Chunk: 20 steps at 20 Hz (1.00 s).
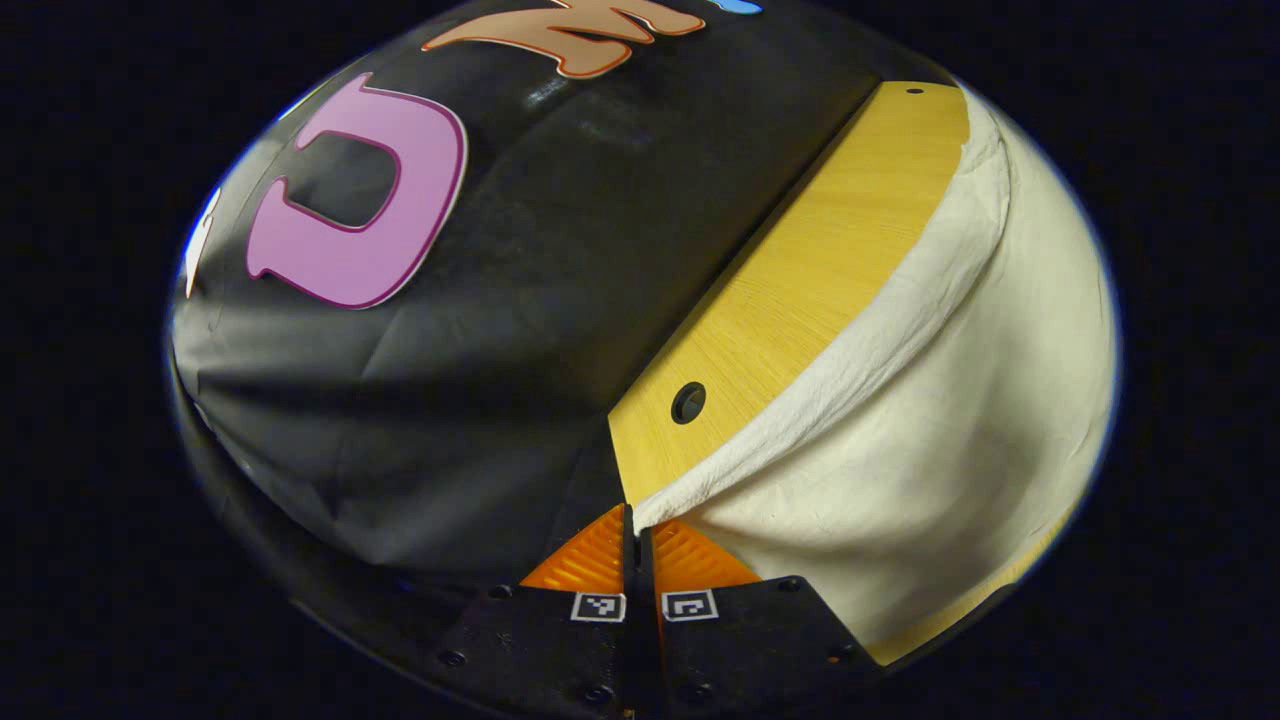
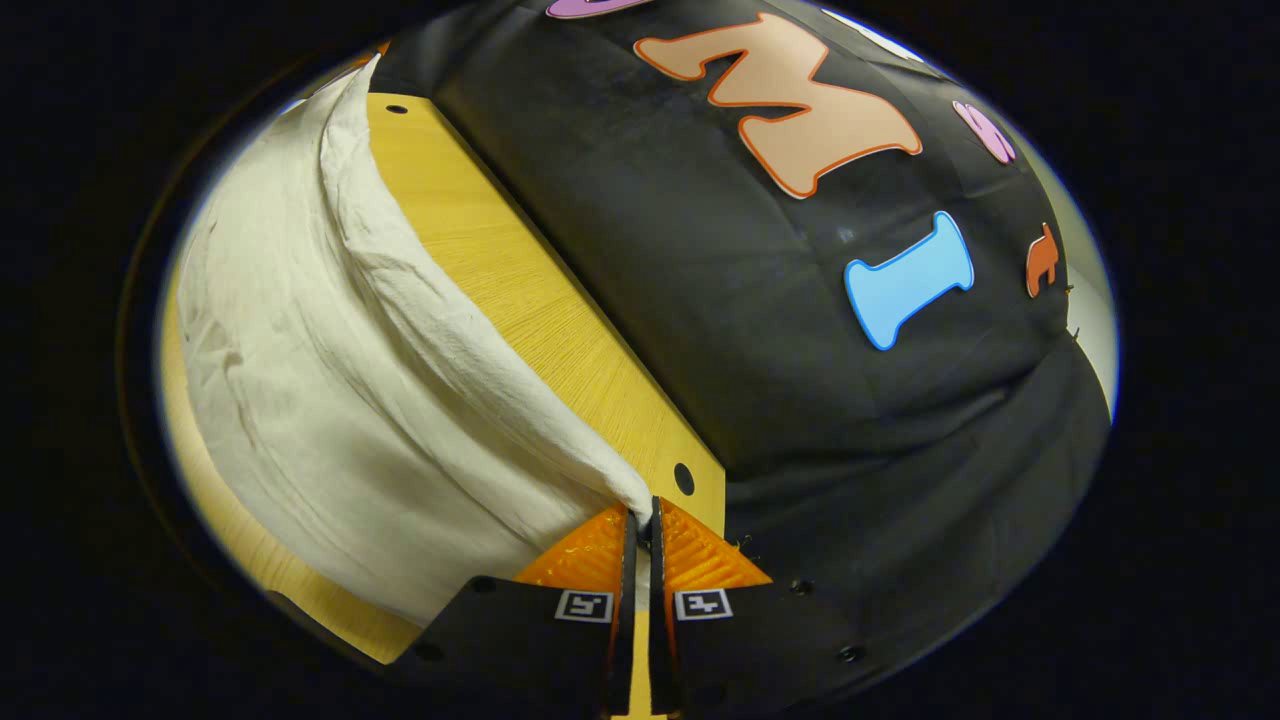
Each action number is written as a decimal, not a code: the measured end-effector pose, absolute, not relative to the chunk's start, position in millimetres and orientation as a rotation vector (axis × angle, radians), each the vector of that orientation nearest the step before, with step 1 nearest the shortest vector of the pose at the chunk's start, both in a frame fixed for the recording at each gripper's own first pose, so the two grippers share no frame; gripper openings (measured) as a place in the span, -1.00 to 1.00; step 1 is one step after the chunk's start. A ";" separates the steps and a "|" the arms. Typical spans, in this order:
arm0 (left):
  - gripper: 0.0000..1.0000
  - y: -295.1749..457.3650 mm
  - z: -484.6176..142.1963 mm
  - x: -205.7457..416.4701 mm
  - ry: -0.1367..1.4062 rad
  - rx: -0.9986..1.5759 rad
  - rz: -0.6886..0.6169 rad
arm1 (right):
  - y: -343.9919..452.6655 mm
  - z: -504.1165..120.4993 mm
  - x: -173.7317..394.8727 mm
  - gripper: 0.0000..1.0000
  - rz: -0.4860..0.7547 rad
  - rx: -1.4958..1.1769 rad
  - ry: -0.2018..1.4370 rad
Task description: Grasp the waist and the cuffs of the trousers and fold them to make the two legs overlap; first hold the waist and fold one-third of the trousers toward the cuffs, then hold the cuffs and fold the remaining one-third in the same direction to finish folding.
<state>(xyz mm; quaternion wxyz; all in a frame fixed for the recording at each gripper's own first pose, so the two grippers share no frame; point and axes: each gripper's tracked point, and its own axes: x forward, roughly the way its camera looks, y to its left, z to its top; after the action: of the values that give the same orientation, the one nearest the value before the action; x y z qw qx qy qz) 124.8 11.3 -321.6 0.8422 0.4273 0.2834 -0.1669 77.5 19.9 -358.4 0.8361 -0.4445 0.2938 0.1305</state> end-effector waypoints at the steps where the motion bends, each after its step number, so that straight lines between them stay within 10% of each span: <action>1: -1.00 8.4 -327.3 128.6 0.592 0.902 -0.353 | 21.1 -366.0 80.6 -0.78 0.268 -0.938 0.633; 4: -1.00 4.9 -341.8 135.5 0.576 0.892 -0.354 | 24.4 -380.0 88.3 -0.83 0.232 -0.899 0.669; 7: -0.72 -4.8 -344.0 135.9 0.545 0.818 -0.372 | 31.5 -375.1 84.1 0.10 0.188 -0.814 0.684; 9: 0.25 -10.1 -339.9 132.5 0.520 0.751 -0.368 | 30.5 -362.4 75.5 1.00 0.154 -0.756 0.692; 10: 0.73 -10.6 -334.6 130.4 0.507 0.722 -0.357 | 28.7 -356.2 73.1 0.96 0.132 -0.730 0.689; 12: 0.90 -14.7 -321.4 124.1 0.485 0.649 -0.333 | 28.1 -345.4 66.7 0.96 0.103 -0.674 0.682; 20: 0.91 -15.5 -260.0 82.5 0.458 0.355 -0.184 | -16.0 -337.2 24.3 0.96 -0.009 -0.361 0.737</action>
<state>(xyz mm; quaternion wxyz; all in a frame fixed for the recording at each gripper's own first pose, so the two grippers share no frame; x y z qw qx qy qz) 82.5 -15.5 -260.0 0.9542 0.1747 0.2254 -0.0905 24.3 -16.0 -337.2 0.9170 -0.1755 0.3583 -0.0046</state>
